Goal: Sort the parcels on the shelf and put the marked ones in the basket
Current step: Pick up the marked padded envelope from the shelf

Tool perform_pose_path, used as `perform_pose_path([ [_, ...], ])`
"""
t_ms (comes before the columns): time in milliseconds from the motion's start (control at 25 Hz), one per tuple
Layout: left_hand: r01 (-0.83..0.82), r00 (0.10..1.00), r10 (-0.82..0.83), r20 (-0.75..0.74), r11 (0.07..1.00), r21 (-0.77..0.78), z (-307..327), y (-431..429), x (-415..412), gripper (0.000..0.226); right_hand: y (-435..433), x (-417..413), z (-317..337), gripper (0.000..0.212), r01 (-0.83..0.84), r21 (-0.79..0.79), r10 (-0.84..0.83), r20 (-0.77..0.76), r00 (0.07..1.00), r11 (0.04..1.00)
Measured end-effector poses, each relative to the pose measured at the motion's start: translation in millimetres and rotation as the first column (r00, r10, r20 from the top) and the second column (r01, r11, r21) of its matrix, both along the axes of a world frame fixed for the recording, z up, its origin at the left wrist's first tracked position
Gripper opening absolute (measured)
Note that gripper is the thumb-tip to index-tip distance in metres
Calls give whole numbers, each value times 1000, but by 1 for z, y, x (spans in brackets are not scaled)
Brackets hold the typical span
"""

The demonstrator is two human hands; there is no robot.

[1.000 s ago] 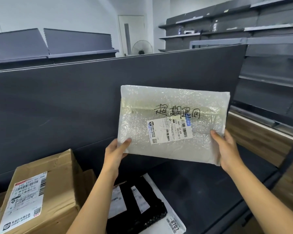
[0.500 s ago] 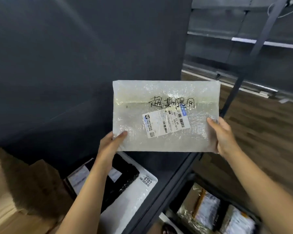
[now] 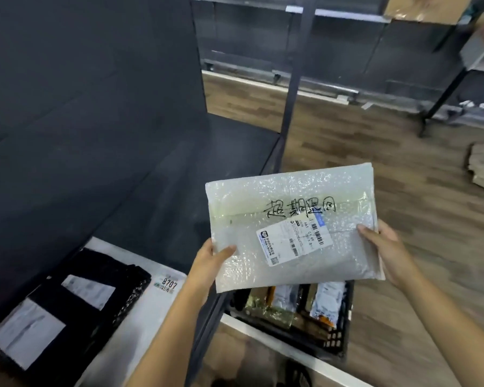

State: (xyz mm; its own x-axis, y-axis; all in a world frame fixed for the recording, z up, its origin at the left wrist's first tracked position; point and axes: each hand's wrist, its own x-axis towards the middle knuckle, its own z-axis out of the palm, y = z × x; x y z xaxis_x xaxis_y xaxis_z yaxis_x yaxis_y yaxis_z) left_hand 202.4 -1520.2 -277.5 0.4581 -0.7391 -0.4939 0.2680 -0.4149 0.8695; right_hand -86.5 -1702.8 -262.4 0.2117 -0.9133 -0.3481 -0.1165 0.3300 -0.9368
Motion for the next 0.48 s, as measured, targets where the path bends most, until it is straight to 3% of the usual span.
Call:
perform_pose_path([
  [280,-77,967,129,-218,970,229,-107,-19,-102,31,-44,-50,-45,13,-202,-99,150,-380,913,974],
  [480,-230,858,375,-351,891,390,-188,-33,-155,46,-77,-37,-113,25,-336,-89,224,-584,780,938],
])
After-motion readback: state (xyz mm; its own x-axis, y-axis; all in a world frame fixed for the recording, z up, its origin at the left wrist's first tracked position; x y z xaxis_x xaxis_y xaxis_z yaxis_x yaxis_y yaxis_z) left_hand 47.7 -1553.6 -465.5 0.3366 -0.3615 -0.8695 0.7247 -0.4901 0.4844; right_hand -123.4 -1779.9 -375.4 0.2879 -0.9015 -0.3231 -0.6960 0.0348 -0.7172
